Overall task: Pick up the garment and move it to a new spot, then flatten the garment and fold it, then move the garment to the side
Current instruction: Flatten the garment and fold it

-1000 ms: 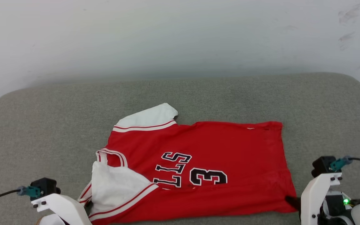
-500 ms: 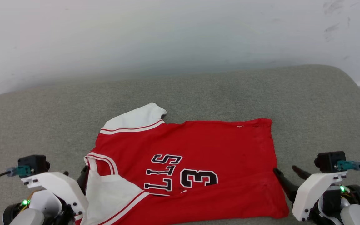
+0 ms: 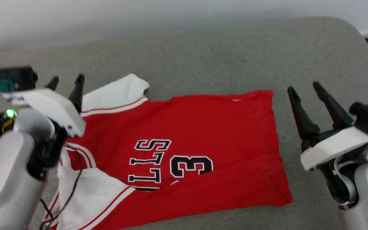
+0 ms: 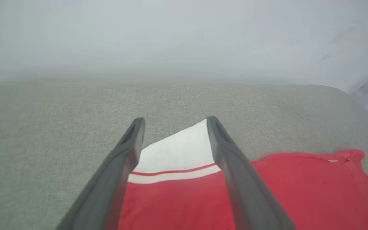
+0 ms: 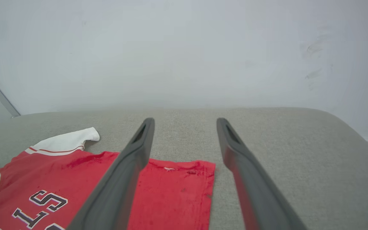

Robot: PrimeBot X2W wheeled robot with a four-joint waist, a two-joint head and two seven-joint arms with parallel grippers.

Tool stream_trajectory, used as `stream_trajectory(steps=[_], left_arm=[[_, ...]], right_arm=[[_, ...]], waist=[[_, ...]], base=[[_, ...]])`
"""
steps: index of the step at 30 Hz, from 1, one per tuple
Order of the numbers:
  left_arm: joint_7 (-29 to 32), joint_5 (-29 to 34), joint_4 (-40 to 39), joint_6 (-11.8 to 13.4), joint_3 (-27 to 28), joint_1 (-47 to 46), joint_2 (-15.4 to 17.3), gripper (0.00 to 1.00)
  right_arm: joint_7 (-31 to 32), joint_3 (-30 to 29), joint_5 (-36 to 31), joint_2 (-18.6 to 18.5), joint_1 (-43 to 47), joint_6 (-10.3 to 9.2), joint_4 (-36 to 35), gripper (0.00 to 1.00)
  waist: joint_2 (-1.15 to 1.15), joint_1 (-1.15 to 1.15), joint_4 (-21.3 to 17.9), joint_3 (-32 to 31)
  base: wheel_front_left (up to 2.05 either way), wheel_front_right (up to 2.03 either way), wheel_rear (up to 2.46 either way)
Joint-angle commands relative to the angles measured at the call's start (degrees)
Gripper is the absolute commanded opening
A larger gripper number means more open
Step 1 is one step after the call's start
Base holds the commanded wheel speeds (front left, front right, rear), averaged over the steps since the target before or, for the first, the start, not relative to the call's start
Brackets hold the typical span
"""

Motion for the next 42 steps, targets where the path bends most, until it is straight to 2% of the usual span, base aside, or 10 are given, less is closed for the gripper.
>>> stream_trajectory(steps=[1,7,12,18,25,26,27,28,35,42], left_arm=[[0.82,0.25,0.78,-0.88,-0.29,-2.78,0.34,1.0],[11.59,-2.73,4.89,-6.18,-1.76,-14.9,1.82,1.0],[25.08,-4.4,9.18,-8.97,-4.41,-23.44,4.62,1.0],[37.03,-4.44,13.14,-8.17,-6.87,-28.8,7.26,1.0],[47.77,-3.68,18.41,-5.18,-11.15,-27.06,8.82,1.0],[49.49,-3.86,19.16,-4.56,-11.84,-26.18,8.67,0.6],[50.78,-4.35,19.7,-4.07,-12.2,-25.2,8.33,0.38],[51.85,-5.05,20.02,-3.63,-12.29,-24.22,7.9,0.0],[45.9,-4.41,18.71,-5.37,-11.8,-24.41,6.15,0.0],[38.6,-3.13,17.21,-7.8,-10.42,-28.38,4.48,0.0]], right_arm=[[-0.51,-0.3,-0.37,0.49,-1.15,-0.02,-0.86,1.0],[-0.72,-0.08,-0.86,1.95,-3.02,-0.02,-3.63,1.0],[-0.95,0.95,-0.21,3.21,-3.7,-0.02,-3.96,1.0],[-1.82,1.99,0.64,4.22,-4.21,-0.02,-3.61,1.0],[-3.64,2.87,1.76,4.74,-4.91,-0.02,-2.92,1.0],[-3.78,2.9,1.93,4.76,-4.97,-0.02,-2.8,1.0],[-3.9,2.92,2.1,4.79,-5.02,-0.02,-2.67,1.0],[-4.03,2.87,2.28,4.84,-4.96,-0.02,-2.55,1.0],[-2.55,1.86,4.84,3.7,-5.74,-0.01,-1.0,1.0],[4.85,1.52,10.76,1.22,-9.49,-0.01,4.77,1.0]], waist=[[0.0,0.0,-2.62,5.45],[0.0,0.0,-5.7,11.74],[0.0,0.0,-8.26,14.97],[0.0,0.0,-10.76,17.93],[0.0,0.0,-12.25,20.13],[0.0,0.0,-12.33,20.22],[0.0,0.0,-12.39,20.29],[0.0,0.0,-12.42,20.31],[0.0,0.0,-11.04,18.95],[0.0,0.0,-7.91,16.33]], base=[[0.0,0.0,0.0],[0.0,0.0,0.0],[0.0,0.0,0.0],[0.0,0.0,0.0],[0.0,0.0,0.0],[0.0,0.0,0.0],[0.0,0.0,0.0],[0.0,0.0,0.0],[0.0,0.0,0.0],[0.0,0.0,0.0]])
